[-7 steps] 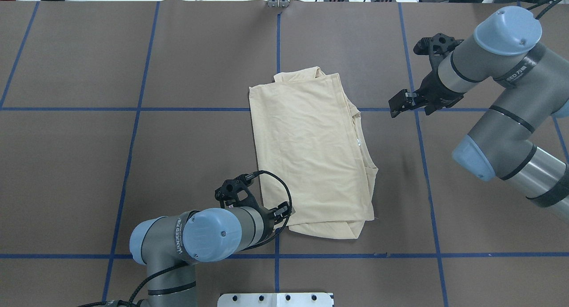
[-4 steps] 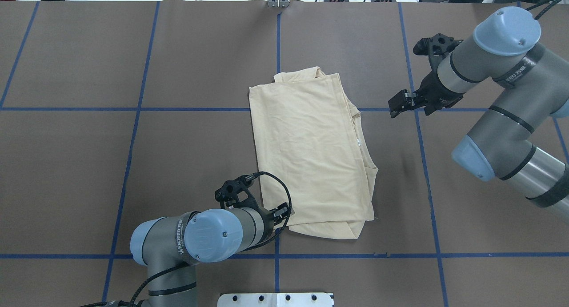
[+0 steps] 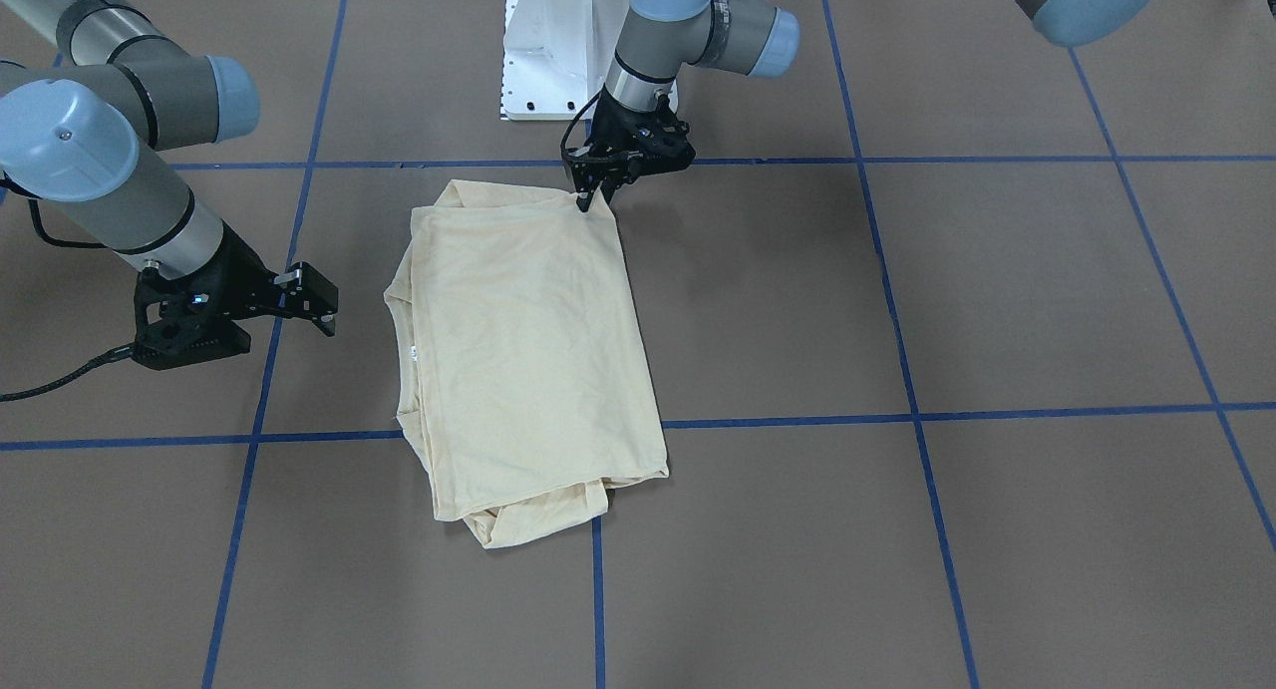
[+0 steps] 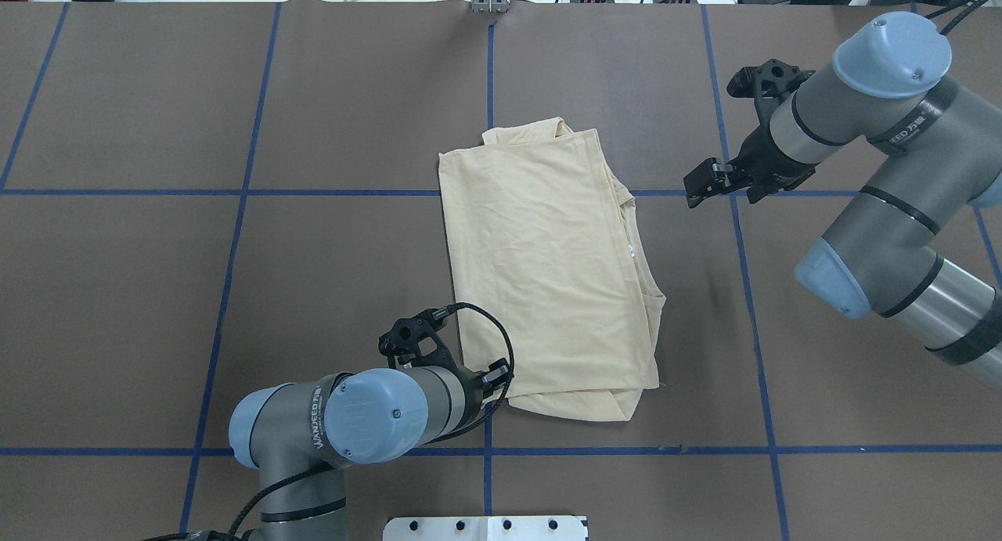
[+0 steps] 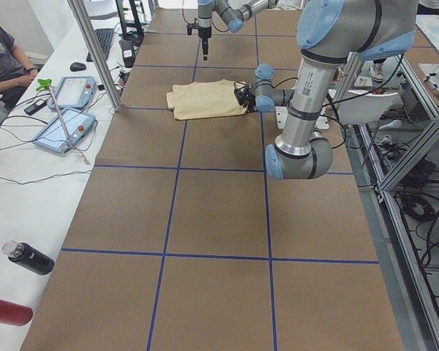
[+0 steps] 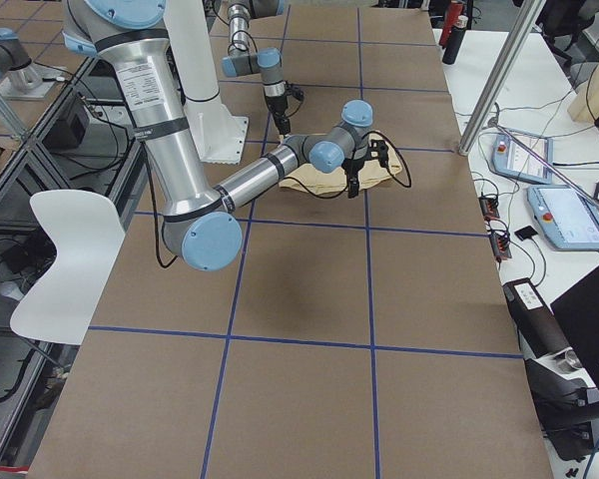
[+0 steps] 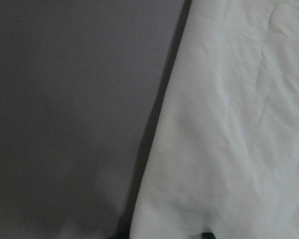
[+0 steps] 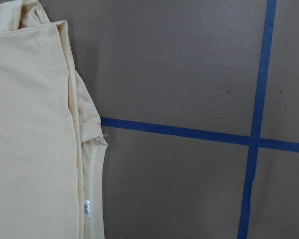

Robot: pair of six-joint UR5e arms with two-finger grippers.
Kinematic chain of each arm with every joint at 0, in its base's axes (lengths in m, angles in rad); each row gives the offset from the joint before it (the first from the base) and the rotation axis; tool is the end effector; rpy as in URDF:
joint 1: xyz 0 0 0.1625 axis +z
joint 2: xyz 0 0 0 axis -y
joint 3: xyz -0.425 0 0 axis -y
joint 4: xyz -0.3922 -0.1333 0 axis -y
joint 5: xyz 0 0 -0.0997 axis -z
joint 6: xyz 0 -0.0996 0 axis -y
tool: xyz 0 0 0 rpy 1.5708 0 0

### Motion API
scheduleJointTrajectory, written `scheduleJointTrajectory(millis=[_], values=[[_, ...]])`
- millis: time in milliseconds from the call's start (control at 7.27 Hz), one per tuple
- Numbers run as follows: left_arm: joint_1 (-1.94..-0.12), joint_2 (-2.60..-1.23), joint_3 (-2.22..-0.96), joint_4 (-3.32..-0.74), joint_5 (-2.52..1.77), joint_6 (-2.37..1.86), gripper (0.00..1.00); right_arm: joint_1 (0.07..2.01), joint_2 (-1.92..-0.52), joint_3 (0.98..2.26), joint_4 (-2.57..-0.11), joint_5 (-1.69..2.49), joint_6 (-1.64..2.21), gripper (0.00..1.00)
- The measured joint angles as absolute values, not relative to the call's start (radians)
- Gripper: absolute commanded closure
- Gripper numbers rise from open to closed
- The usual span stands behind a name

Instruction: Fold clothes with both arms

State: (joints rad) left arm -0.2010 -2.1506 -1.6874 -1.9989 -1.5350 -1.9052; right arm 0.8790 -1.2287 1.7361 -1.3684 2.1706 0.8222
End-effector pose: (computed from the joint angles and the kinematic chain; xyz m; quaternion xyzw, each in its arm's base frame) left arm 0.6258 -0.2672 0.2195 -0.0204 0.5328 -0.2330 0.8133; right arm -0.3327 -0.5224 0.3697 0.0511 -0.4294 -0.0441 0.9006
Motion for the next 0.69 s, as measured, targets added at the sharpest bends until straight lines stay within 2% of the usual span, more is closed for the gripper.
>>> scheduleJointTrajectory(millis=[138,688], values=[[-0.201,-2.151,-1.689,-1.999,-1.535,-1.906,1.00,0.879,-1.229,1.736,-1.368,2.171,0.822,0.00],[-0.203,-2.146,-1.725,-2.000,-1.536,-1.909,1.00,0.873,-1.236,1.738,-1.369,2.171,0.847,0.00]])
